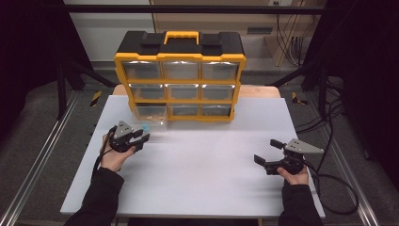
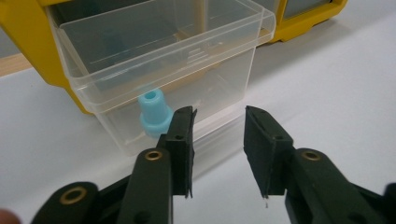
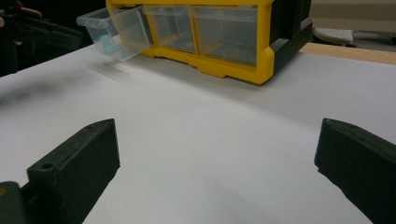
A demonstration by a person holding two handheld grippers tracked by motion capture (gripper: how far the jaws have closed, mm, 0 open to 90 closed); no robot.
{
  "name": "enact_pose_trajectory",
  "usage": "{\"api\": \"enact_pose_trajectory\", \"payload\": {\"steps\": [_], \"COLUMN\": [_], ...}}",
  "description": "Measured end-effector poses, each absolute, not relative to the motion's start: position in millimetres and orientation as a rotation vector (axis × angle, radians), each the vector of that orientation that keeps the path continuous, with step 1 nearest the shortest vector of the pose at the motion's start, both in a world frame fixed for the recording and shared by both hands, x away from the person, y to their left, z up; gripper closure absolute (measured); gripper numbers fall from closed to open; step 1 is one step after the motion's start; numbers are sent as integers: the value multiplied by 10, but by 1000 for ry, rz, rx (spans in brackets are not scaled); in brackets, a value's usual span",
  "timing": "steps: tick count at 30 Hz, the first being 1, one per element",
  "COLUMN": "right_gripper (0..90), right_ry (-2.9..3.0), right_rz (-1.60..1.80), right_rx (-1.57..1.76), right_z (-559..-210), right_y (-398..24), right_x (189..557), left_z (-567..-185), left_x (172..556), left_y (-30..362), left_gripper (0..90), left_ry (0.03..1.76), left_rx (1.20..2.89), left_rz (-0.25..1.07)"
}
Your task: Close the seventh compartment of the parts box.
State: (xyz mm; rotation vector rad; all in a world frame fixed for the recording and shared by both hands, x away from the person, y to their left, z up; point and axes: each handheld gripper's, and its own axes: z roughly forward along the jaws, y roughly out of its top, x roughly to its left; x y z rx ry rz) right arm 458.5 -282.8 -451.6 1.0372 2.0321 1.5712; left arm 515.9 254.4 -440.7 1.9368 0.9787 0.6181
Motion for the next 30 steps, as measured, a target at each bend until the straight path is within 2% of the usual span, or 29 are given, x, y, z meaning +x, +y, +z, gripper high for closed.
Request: {"api": "enact_pose_trajectory", "payload": {"steps": [7,18,30], "right_gripper": [6,6,6], "right_ry": [2032,2034,2033], "right_rz": [1572,1570,1569], "right_rx": [1040,1044,1042], "right_z": [-4516,-4515,-4516], "right_y": [-2826,-2825,-2826], "right_x": [4584,4584,4584], "left_z": [-4413,-4433,-4446], "left_x": [5165,5187,5278], "left_y": [2537,2531,2514], "left_gripper": [756,888,897], "left_ry": [992,1005,998], "left_rx": [1924,1929,1943], "left_rz": [620,619,626]}}
